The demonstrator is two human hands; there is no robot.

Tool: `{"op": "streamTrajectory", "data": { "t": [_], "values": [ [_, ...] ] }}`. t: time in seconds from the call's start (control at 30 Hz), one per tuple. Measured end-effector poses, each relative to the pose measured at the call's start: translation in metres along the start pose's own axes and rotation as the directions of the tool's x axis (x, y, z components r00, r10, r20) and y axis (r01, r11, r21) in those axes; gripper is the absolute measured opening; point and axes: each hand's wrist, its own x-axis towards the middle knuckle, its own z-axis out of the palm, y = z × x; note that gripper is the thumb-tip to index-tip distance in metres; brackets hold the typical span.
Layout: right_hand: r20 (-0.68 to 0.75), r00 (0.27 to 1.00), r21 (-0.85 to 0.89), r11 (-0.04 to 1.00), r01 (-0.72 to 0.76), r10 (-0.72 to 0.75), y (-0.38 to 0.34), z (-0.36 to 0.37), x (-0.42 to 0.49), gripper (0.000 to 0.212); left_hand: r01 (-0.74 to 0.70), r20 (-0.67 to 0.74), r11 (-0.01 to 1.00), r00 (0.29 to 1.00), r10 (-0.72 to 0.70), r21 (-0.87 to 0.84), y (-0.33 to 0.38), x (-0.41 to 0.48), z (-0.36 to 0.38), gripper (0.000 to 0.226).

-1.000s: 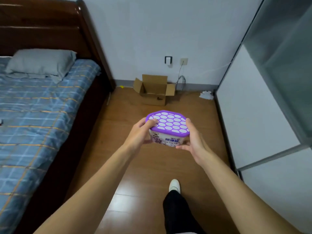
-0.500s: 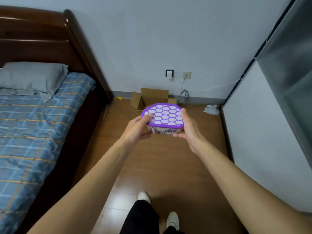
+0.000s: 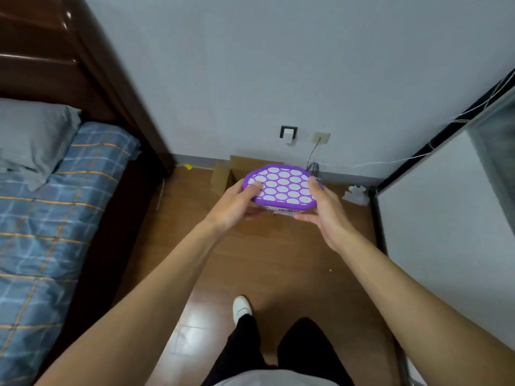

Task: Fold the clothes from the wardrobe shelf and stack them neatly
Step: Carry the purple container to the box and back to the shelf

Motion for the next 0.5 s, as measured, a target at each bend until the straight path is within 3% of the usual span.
{"op": "streamTrajectory", "data": {
  "t": [0.07,0.27,0.37,0.5],
  "values": [
    [-0.015,1.000,0.012,1.000,-0.016,0.017,-0.008,0.007,0.028,0.041,0.008,0.027,1.000,1.000,-0.008,0.017,0.008,0.031,-0.006,0.024],
    [0.065,0.995,0.048,0.996,-0.079,0.075,-0.018,0.013,0.127,0.007,0.067,0.003,0.998,0.998,-0.067,-0.008,0.012,0.129,-0.021,0.020],
    [0.124,0.987,0.040,0.993,-0.109,0.103,-0.022,0.019,0.188,0.008,0.098,-0.044,0.994,0.994,-0.099,-0.038,0.010,0.180,-0.024,0.013],
    [0.175,0.969,0.005,0.985,-0.175,0.172,-0.024,0.032,0.273,0.019,0.162,-0.156,0.982,0.972,-0.176,-0.096,0.006,0.251,-0.022,0.038]
  ]
}}
